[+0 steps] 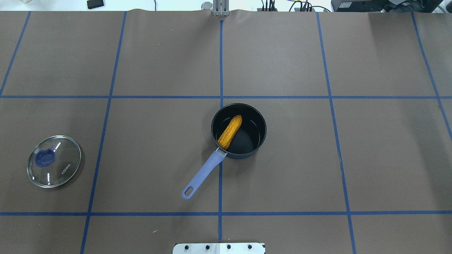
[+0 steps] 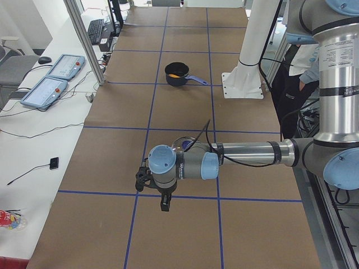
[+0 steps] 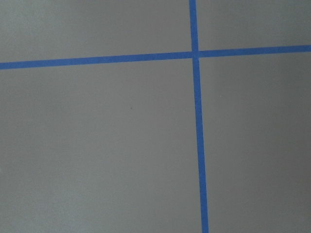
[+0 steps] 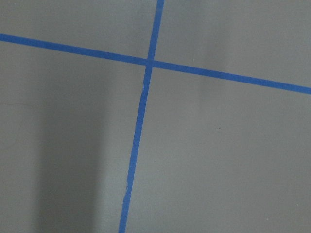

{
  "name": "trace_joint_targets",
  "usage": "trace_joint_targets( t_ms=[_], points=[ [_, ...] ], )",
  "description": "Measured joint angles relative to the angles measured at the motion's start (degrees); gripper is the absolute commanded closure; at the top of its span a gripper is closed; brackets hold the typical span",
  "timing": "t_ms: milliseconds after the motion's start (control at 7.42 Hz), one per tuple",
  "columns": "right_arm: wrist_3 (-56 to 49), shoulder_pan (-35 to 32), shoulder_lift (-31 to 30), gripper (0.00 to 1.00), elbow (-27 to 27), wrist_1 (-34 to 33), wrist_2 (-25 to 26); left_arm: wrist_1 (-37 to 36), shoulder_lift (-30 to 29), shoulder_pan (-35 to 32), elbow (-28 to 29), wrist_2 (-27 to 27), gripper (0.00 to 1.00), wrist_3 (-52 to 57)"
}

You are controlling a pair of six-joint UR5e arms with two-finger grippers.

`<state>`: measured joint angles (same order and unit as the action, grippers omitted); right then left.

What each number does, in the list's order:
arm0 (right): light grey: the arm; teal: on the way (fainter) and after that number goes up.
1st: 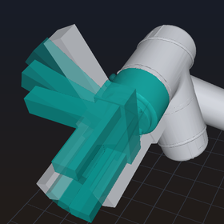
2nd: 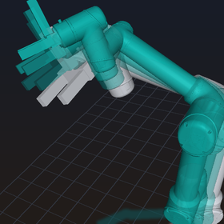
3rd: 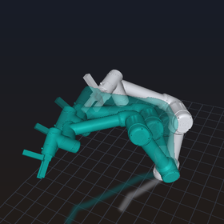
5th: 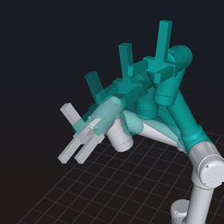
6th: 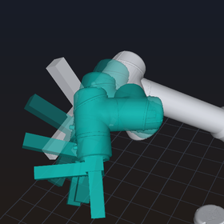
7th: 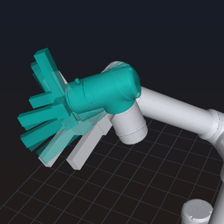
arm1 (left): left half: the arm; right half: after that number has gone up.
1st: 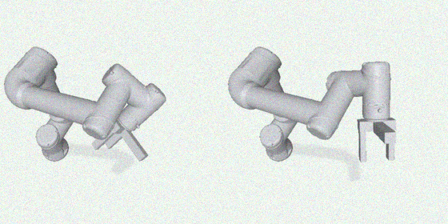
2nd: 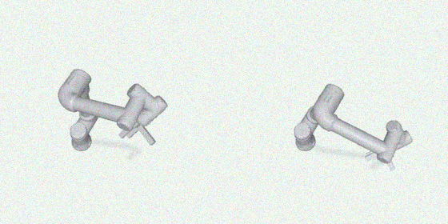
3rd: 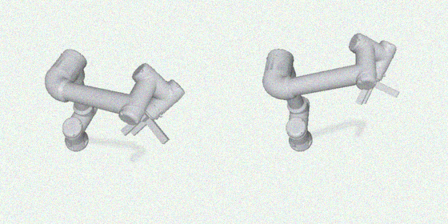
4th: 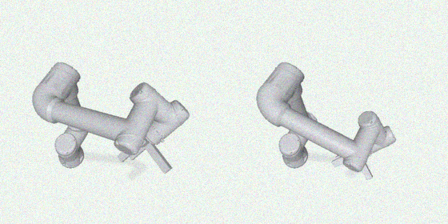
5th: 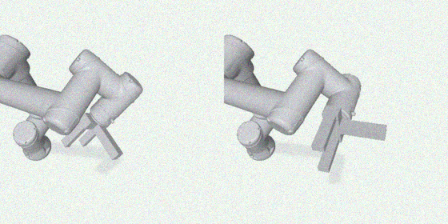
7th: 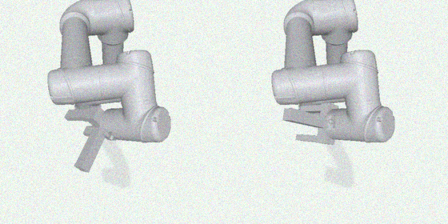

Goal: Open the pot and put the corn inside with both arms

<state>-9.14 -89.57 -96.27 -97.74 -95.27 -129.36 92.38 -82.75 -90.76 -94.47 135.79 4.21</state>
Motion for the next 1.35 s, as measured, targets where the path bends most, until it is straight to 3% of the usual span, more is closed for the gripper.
trace_joint_targets(
  t_ms=[1348],
  points=[
    [0.27, 0.09, 0.64, 0.0, 0.99, 0.08, -0.01, 0.07, 0.04, 0.12, 0.24, 0.0, 0.02, -0.06]
  ],
)
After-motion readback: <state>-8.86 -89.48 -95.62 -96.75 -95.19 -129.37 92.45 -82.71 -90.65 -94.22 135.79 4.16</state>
